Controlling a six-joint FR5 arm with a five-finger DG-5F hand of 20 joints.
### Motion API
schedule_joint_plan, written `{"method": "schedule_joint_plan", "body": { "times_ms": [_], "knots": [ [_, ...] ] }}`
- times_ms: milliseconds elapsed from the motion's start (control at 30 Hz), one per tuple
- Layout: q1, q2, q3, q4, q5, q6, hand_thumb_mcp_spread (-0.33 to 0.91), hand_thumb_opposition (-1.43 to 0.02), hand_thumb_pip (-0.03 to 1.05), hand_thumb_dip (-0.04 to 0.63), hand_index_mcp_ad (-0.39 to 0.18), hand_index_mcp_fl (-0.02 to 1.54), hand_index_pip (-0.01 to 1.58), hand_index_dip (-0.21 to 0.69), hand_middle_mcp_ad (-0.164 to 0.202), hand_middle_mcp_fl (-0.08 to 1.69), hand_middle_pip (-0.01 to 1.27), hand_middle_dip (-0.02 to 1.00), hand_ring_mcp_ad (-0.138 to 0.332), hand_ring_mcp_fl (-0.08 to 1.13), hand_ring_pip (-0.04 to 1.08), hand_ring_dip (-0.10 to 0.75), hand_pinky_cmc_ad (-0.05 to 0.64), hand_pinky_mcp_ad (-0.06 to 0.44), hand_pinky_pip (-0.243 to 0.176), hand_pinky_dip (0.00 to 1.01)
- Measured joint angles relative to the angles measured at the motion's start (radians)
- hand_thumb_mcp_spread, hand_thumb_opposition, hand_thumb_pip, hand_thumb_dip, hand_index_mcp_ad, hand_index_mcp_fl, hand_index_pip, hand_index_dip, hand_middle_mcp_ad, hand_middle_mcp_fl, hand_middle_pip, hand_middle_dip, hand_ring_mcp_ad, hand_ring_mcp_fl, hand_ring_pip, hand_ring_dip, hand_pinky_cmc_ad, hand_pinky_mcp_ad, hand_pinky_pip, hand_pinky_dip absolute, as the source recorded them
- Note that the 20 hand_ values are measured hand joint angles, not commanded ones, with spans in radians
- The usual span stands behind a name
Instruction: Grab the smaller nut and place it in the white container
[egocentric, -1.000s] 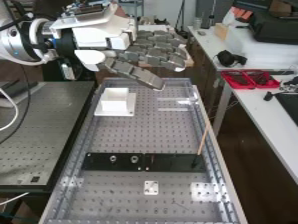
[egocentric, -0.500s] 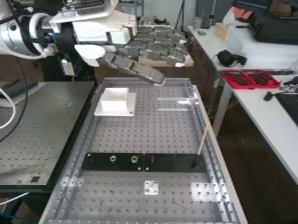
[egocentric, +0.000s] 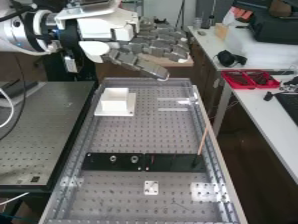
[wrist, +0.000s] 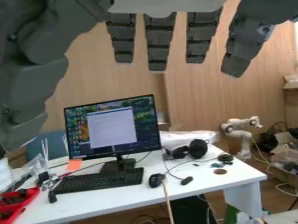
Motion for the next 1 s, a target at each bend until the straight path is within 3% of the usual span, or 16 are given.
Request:
{"method": "schedule_joint_plan", "body": {
  "times_ms": [300, 1000],
  "knots": [
    [-0.014, 0.002, 0.019, -0.048, -0.050, -0.015, 0.13, -0.71, 0.57, 0.051, -0.101, 0.05, 0.10, 0.333, 0.052, 0.08, 0.13, 0.25, 0.176, 0.00, 0.09, 0.127, 0.415, 0.328, -0.093, 0.21],
    [-0.028, 0.047, -0.011, -0.063, -0.078, -0.014, 0.13, -0.71, 0.54, 0.049, -0.101, 0.05, 0.10, 0.339, 0.052, 0.07, 0.13, 0.25, 0.176, 0.00, 0.09, 0.127, 0.415, 0.330, -0.093, 0.21]
  ]
}}
